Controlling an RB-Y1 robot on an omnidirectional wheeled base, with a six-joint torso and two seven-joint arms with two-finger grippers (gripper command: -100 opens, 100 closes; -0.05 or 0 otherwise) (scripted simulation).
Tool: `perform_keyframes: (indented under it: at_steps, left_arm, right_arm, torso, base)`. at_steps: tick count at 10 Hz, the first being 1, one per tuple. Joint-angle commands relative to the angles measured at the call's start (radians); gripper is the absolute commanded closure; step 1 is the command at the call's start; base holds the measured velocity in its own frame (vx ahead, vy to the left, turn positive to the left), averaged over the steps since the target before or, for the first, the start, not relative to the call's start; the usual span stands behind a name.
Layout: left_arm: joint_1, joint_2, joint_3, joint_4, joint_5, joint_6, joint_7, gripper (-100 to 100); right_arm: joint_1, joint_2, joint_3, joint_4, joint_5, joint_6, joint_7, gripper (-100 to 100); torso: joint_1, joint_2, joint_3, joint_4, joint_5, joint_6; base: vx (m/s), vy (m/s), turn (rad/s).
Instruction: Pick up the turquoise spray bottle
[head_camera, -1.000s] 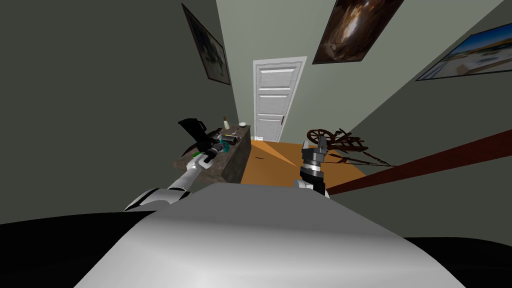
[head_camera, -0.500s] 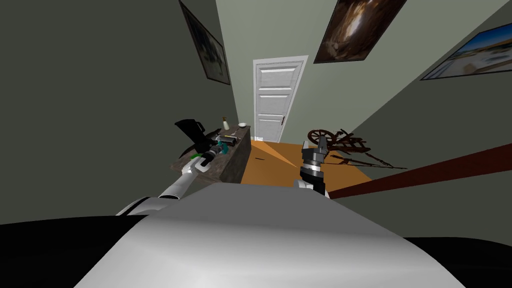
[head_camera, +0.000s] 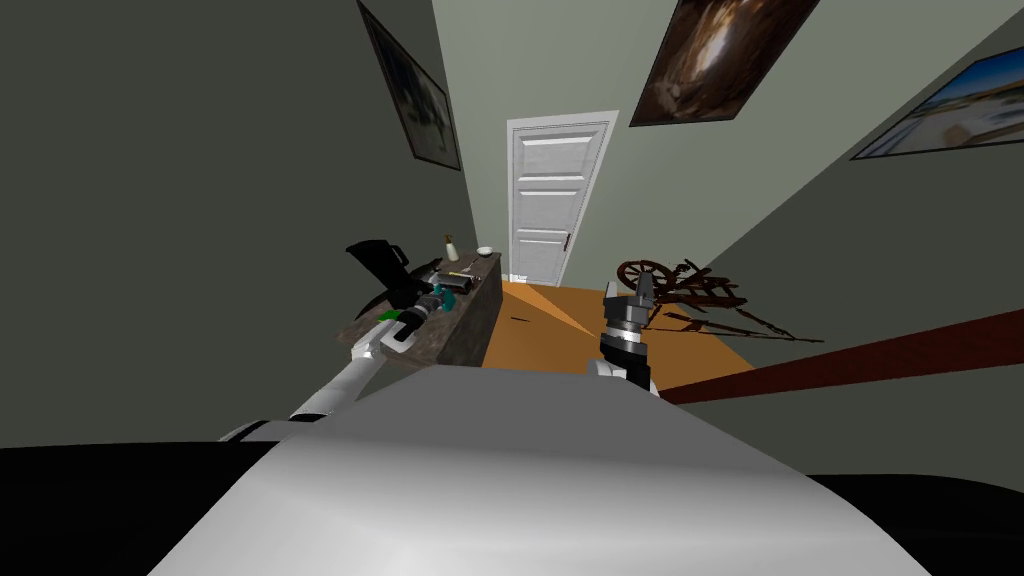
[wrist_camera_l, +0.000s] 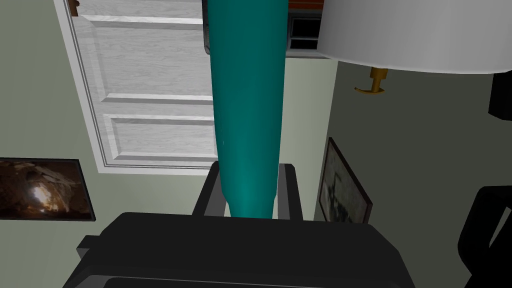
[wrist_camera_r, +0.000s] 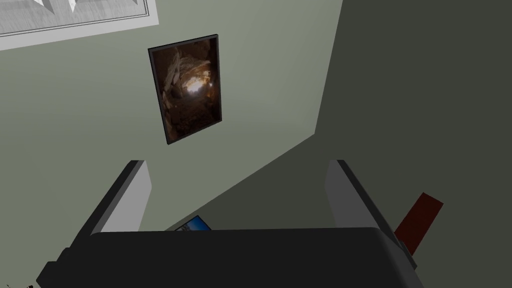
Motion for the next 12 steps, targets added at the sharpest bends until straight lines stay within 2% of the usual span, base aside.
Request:
perform_keyframes:
  at_steps: [1, 3, 5, 6, 7, 8, 9, 10, 12]
  left_arm:
    - [0.05, 0.017, 0.013, -0.05, 0.011, 0.007, 0.005, 100]
    - [0.106, 0.017, 0.013, -0.104, 0.011, 0.007, 0.005, 100]
    - [0.116, 0.017, 0.013, -0.141, 0.011, 0.007, 0.005, 100]
    - [0.165, 0.038, 0.023, -0.183, 0.023, 0.027, 0.015, 100]
    - [0.195, 0.038, 0.023, -0.214, 0.023, 0.027, 0.015, 100]
    - [0.22, 0.038, 0.023, -0.238, 0.023, 0.027, 0.015, 100]
    - [0.22, 0.038, 0.023, -0.259, 0.023, 0.027, 0.015, 100]
    - [0.261, 0.059, 0.032, -0.287, 0.034, 0.046, 0.025, 100]
    - [0.319, 0.059, 0.032, -0.352, 0.034, 0.046, 0.025, 100]
  right_arm:
    - [0.0, 0.0, 0.0, 0.0, 0.0, 0.0, 0.0, 0]
    - [0.0, 0.0, 0.0, 0.0, 0.0, 0.0, 0.0, 0]
    - [0.0, 0.0, 0.0, 0.0, 0.0, 0.0, 0.0, 0]
    - [0.0, 0.0, 0.0, 0.0, 0.0, 0.0, 0.0, 0]
    - [0.0, 0.0, 0.0, 0.0, 0.0, 0.0, 0.0, 0]
    - [0.0, 0.0, 0.0, 0.0, 0.0, 0.0, 0.0, 0]
    - [0.0, 0.0, 0.0, 0.0, 0.0, 0.0, 0.0, 0]
    - [0.0, 0.0, 0.0, 0.0, 0.0, 0.0, 0.0, 0]
    - [0.0, 0.0, 0.0, 0.0, 0.0, 0.0, 0.0, 0]
  torso:
    - [0.0, 0.0, 0.0, 0.0, 0.0, 0.0]
    - [-0.001, -0.003, -0.001, -0.001, 0.0, 0.0]
    - [0.0, 0.001, 0.001, 0.0, 0.0, 0.0]
    - [0.001, 0.003, 0.002, 0.001, 0.0, 0.001]
    - [0.0, 0.0, 0.0, 0.001, 0.0, 0.0]
    - [0.0, -0.002, -0.001, 0.0, 0.0, 0.0]
    - [0.0, -0.001, 0.0, 0.0, 0.0, 0.0]
    - [0.0, 0.002, 0.001, 0.001, -0.001, 0.0]
    - [-0.001, -0.002, -0.001, 0.0, -0.001, -0.001]
  base:
    - [0.09, -0.025, 0.002]
    - [0.07, -0.017, 0.01]
    - [0.001, 0.002, 0.0]
    - [0.071, -0.006, 0.009]
    - [0.101, -0.018, 0.02]
    - [0.053, -0.01, 0.003]
    - [0.009, -0.001, 0.004]
    - [0.07, -0.023, 0.001]
    - [0.077, -0.008, 0.016]
